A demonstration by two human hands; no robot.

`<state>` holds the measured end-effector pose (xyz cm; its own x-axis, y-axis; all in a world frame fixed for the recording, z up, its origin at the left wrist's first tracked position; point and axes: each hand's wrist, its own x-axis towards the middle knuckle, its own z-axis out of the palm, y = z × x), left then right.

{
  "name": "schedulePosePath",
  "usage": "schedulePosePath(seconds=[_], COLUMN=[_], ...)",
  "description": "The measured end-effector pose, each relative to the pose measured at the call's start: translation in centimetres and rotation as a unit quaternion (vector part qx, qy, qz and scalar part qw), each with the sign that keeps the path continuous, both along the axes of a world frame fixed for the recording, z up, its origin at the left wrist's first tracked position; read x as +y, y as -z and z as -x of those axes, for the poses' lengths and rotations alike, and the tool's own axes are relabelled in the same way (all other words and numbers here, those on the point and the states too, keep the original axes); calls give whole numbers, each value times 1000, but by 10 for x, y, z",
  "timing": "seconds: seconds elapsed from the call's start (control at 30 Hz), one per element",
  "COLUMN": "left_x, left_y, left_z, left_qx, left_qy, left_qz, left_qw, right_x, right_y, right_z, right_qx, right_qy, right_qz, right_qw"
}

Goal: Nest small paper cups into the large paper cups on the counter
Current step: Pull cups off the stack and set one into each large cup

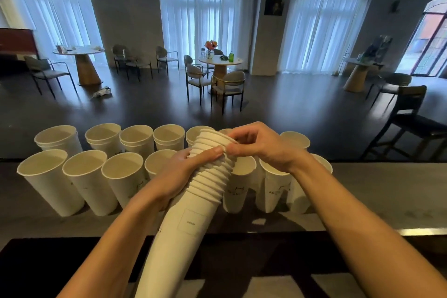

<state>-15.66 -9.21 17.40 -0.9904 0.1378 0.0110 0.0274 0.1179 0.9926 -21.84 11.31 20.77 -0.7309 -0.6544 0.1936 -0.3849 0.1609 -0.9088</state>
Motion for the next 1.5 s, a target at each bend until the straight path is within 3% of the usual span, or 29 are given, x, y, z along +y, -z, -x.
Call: schedulePosePath(seconds=[0.23,0.33,0.53,0.63,0.73,0.8,0.9,0.97,1.07,1.2,1.33,1.5], left_x=[15,19,18,16,15,16,16,16,16,14,9,5], left_y=[12,14,11,8,5,5,6,7,7,11,16,22], left_z=[4,6,15,20,24,25,28,29,29,27,25,24], left_qx=[-28,-18,-22,-20,-20,-22,-26,-24,-26,-23,-31,-19], left_qy=[-12,-18,-47,-48,-51,-48,-47,-44,-39,-43,-28,-15], left_qz=[9,15,-9,-7,-10,-12,-6,-1,-3,-22,-44,-59], left_qw=[999,1000,999,999,998,999,999,999,999,999,998,998], right_x=[12,14,24,27,26,23,15,8,-2,-12,-15,-16], right_y=[10,6,-10,-11,-3,5,14,19,27,41,59,64], right_z=[16,27,52,63,74,82,95,102,110,113,118,122], right_qx=[6,44,109,165,248,320,437,464,443,334,244,213], right_qy=[27,112,309,381,394,370,329,295,243,149,121,124], right_qz=[-20,14,171,204,142,63,-58,-124,-238,-353,-391,-385], right_qw=[999,993,929,887,873,870,835,826,830,861,879,889])
